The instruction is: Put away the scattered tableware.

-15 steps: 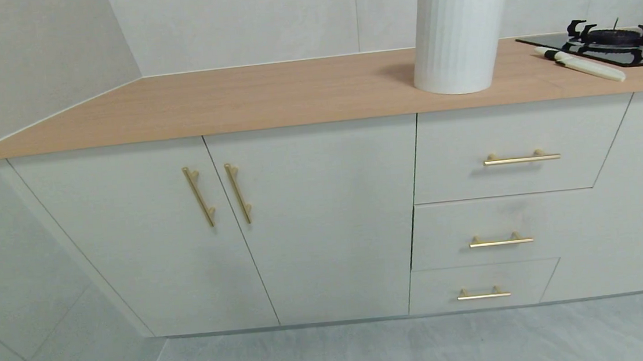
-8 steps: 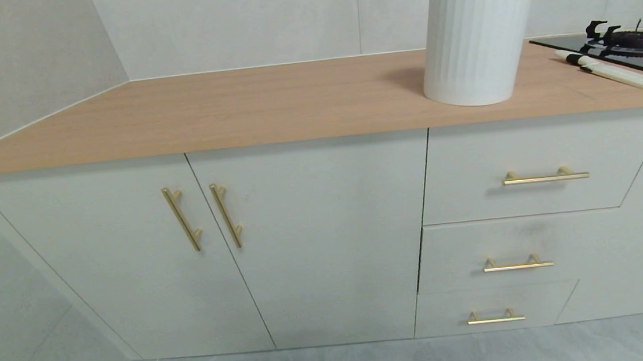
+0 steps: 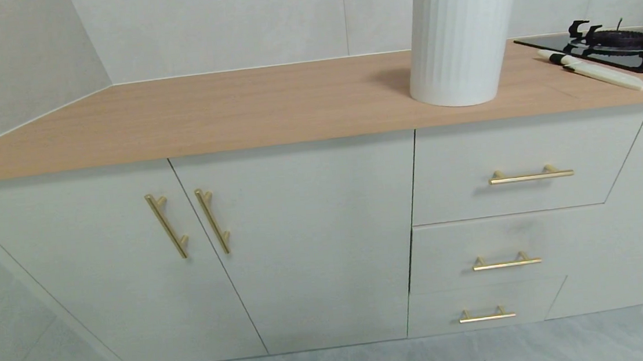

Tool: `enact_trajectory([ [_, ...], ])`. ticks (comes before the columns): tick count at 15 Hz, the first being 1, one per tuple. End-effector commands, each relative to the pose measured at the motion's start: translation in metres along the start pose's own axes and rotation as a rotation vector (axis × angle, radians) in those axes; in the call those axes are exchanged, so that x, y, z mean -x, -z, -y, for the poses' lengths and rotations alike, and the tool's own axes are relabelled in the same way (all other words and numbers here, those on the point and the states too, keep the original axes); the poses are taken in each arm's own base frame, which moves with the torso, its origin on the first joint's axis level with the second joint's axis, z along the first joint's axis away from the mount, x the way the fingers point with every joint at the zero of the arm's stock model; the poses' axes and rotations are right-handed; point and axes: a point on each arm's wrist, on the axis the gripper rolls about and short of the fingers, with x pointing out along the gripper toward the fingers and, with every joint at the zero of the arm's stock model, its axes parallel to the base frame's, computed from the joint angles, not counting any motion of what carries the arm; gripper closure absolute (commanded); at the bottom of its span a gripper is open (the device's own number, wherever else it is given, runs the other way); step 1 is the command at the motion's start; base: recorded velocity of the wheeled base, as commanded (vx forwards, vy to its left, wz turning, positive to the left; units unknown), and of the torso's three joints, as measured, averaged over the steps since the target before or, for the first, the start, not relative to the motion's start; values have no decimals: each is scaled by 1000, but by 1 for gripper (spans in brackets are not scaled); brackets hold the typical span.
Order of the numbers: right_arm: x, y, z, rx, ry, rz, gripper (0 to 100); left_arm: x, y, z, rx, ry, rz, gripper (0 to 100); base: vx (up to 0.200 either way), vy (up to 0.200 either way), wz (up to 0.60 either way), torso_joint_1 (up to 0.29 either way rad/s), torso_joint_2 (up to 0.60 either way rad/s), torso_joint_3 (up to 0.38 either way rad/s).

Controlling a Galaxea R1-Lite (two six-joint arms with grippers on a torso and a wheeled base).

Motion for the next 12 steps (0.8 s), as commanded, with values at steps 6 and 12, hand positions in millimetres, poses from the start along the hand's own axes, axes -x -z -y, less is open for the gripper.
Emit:
enact_trajectory([
  [6,0,0,0,0,1,0,0,0,0,0,-1,1,-2,0,0,-100,0,3,0,0],
  [12,0,0,0,0,1,0,0,0,0,0,-1,1,-2,0,0,-200,0,4,2,2],
])
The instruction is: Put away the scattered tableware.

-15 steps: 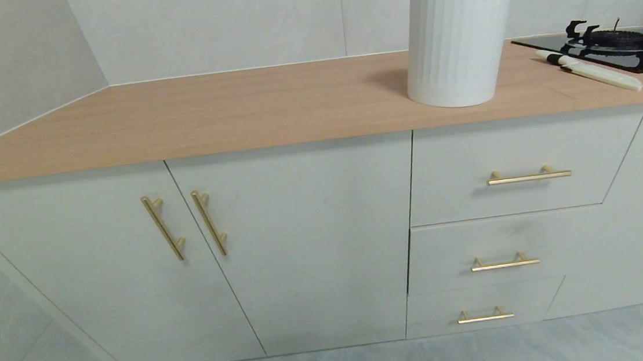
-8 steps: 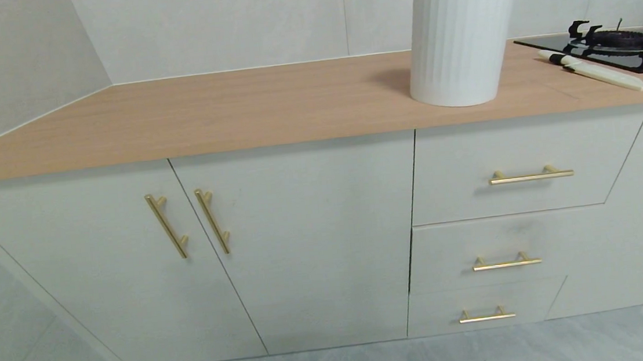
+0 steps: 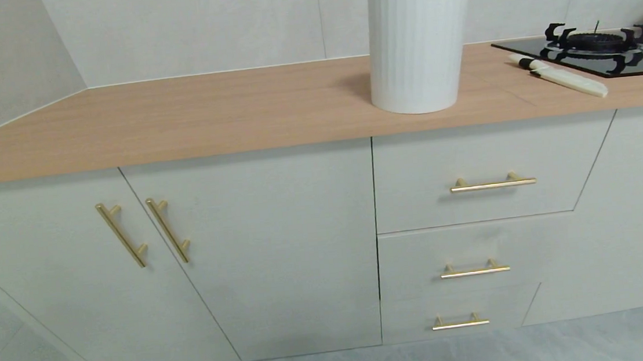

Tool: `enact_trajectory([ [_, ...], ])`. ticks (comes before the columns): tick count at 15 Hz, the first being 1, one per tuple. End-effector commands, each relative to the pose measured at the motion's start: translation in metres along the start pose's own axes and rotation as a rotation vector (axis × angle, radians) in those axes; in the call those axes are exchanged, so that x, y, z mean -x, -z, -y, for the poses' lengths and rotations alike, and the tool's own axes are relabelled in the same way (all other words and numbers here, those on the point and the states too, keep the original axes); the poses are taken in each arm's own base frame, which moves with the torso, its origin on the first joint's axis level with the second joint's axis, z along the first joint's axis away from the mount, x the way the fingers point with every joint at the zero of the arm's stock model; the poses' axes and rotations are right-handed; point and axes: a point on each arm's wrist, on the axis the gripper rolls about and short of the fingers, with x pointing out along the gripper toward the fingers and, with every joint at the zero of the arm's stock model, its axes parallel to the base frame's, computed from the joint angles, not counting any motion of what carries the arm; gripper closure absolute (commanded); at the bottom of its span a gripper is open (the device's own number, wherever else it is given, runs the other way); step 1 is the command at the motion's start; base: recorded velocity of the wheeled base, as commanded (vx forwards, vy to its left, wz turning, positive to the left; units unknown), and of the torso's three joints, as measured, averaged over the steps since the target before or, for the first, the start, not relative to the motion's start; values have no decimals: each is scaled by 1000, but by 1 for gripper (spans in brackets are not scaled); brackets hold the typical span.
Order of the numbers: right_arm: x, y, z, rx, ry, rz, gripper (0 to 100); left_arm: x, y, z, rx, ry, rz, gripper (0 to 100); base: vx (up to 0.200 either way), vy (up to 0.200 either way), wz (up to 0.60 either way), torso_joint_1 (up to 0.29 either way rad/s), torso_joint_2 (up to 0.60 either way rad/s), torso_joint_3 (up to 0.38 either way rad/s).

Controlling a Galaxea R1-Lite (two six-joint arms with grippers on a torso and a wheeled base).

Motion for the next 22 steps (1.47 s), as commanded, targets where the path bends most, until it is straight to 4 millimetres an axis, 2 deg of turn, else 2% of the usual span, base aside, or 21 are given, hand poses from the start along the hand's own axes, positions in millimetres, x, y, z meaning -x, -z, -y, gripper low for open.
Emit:
enact_trajectory([
  [1,0,0,0,0,0,-1,0,0,0,0,1,0,-1,0,0,0,0,0,0,0],
  [9,0,0,0,0,0,1,0,0,0,0,1,-2,-1,0,0,0,0,0,0,0],
  [18,0,0,0,-1,1,0,0,0,0,0,1,-2,-1,0,200,0,0,2,3,3],
  [22,0,0,0,0,1,1,0,0,0,0,1,-2,-1,0,0,0,0,0,0,0],
])
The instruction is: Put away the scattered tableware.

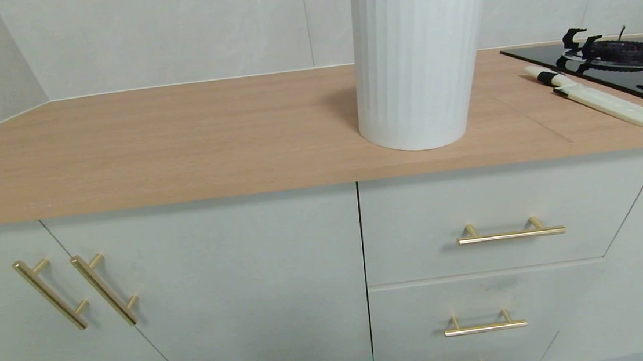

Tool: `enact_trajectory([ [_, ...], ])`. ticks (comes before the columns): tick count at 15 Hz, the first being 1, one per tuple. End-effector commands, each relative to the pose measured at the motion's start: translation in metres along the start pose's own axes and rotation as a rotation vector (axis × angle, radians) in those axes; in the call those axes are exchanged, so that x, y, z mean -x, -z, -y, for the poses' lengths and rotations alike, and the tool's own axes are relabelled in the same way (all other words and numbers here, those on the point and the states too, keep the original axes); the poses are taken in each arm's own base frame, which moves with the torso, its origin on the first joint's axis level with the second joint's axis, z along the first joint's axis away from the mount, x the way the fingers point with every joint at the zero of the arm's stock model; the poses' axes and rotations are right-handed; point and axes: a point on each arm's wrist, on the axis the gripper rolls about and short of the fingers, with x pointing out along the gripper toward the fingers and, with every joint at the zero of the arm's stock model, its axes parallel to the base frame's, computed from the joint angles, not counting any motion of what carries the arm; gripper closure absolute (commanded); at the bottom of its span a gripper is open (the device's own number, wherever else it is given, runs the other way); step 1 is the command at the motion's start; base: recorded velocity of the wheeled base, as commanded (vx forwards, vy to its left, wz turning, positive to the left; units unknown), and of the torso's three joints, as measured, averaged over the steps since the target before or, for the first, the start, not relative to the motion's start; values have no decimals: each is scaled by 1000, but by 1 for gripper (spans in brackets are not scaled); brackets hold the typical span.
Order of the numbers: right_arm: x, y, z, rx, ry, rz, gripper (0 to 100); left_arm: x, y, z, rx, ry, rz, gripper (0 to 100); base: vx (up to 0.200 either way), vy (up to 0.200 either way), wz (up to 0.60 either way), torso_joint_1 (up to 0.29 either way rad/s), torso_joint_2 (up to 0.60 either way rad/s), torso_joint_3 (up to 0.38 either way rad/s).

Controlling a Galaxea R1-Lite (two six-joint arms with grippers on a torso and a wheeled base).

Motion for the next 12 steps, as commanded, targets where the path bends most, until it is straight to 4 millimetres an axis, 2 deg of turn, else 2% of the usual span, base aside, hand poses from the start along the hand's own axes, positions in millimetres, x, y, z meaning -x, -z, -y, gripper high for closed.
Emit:
enact_trajectory([
  [1,0,0,0,0,1,-1,0,0,0,0,1,0,-1,0,0,0,0,0,0,0],
  [2,0,0,0,0,1,-1,0,0,0,0,1,0,-3,0,0,0,0,0,0,0],
  [4,0,0,0,0,1,-1,0,0,0,0,1,0,-1,0,0,-200,0,2,0,7],
  [12,0,0,0,0,1,-1,0,0,0,0,1,0,-1,0,0,0,0,0,0,0],
])
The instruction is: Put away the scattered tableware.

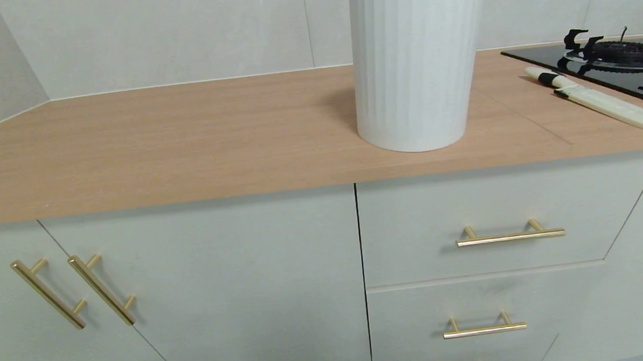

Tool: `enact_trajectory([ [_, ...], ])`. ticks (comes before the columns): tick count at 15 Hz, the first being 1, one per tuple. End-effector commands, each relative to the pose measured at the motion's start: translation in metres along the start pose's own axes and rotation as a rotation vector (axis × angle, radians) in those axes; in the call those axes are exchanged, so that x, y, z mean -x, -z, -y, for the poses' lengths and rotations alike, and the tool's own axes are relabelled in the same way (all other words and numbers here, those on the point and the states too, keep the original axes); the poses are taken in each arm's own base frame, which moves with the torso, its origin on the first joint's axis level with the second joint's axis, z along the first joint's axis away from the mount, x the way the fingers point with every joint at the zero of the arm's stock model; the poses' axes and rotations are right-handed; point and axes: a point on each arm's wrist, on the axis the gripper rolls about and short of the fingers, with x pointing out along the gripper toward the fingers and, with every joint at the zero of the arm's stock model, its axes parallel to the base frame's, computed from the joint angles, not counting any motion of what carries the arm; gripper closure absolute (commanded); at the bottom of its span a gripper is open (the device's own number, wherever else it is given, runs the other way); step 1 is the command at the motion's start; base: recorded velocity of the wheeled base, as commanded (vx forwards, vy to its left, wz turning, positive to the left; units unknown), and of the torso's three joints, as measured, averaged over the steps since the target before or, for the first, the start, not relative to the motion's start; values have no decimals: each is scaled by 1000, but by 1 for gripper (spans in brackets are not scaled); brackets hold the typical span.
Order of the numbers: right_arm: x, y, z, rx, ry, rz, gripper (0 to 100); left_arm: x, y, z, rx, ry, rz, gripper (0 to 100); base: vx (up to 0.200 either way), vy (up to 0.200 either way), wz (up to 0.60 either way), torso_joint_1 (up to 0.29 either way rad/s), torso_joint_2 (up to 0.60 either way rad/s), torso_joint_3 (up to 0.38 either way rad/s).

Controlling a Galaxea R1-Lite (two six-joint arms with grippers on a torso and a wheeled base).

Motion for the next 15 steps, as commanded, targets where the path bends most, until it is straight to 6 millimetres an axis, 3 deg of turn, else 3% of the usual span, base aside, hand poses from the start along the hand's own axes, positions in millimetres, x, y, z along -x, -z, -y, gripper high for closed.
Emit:
enact_trajectory([
  [1,0,0,0,-1,1,-1,0,0,0,0,0,-1,0,0,0,0,0,0,0,0],
  [7,0,0,0,-1,1,-1,0,0,0,0,0,-1,0,0,0,0,0,76,-166,-155],
  [10,0,0,0,-1,1,-1,0,0,0,0,0,-1,0,0,0,0,0,84,-515,-274],
  [15,0,0,0,-1,1,-1,0,0,0,0,3,-1,0,0,0,0,0,233,-476,-276],
])
